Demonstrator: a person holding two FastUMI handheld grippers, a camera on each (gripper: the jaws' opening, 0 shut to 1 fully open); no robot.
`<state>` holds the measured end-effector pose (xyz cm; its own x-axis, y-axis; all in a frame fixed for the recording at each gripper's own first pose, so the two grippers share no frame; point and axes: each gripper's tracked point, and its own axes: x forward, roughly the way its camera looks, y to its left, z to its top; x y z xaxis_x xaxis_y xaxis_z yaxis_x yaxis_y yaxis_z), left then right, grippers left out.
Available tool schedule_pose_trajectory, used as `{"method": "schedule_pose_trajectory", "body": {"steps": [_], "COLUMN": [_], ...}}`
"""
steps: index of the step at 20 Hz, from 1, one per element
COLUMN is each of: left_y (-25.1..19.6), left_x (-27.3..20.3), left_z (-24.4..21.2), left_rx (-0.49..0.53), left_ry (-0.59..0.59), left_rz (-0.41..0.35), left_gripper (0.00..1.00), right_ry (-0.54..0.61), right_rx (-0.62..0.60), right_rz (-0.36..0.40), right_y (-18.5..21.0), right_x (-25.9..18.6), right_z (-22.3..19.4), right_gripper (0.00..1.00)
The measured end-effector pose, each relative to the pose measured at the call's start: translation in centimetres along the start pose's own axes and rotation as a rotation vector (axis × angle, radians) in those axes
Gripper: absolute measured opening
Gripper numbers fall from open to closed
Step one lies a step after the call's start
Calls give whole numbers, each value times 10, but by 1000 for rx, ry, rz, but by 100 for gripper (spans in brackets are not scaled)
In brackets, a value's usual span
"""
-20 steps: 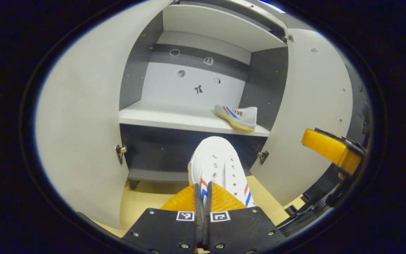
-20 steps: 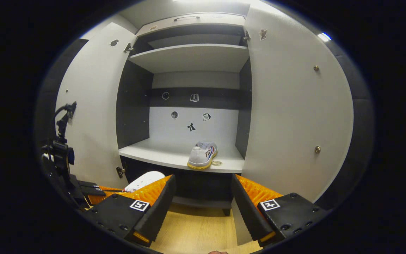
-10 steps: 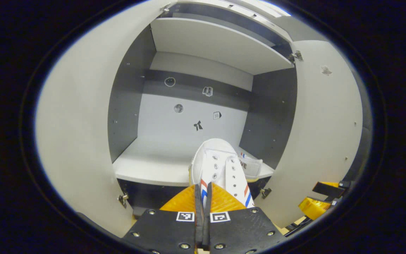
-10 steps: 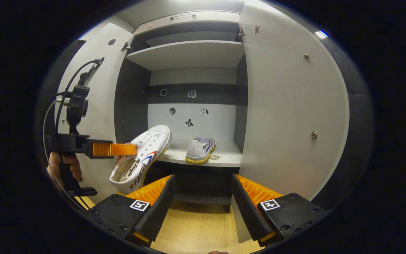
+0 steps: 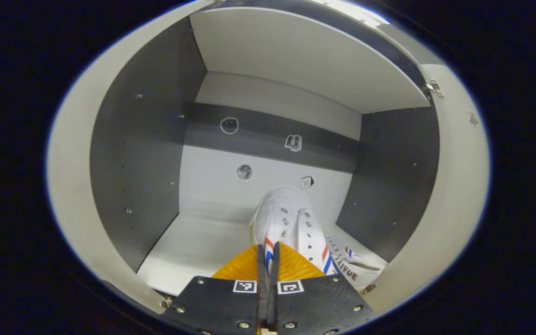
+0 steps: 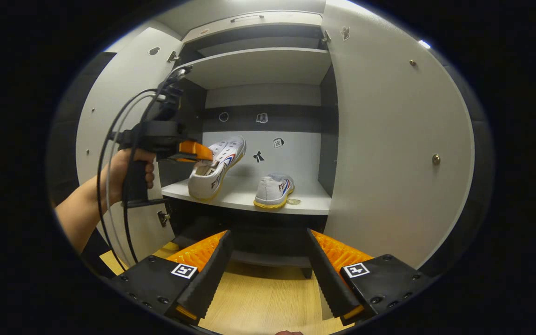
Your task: Grab one shoe with the right hand and put it into the shoe cabinet, grab the other shoe with the left hand and put it into the shoe cabinet; then close the right door with the right hand and the left door with the left hand.
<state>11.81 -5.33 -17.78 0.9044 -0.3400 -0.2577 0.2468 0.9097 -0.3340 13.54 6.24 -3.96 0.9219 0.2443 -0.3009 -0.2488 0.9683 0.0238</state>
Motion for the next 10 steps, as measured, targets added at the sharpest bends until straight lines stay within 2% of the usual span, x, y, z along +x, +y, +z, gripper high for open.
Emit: {"method": "schedule_pose_trajectory", "body": {"steps": [8, 10], "left_y": [5, 8], "left_x": [-2, -1], "left_z": [-12, -23], "left_rx": [18, 50], "left_ry": [136, 179], "left_rz": [72, 95], "left_gripper": [1, 1], "right_ry": [11, 10], "right_rx": [7, 8], "right_rz": [0, -3], "right_y": [-11, -14], "right_x": [7, 9], "right_z": [-8, -7], "right_gripper": [98, 98]}}
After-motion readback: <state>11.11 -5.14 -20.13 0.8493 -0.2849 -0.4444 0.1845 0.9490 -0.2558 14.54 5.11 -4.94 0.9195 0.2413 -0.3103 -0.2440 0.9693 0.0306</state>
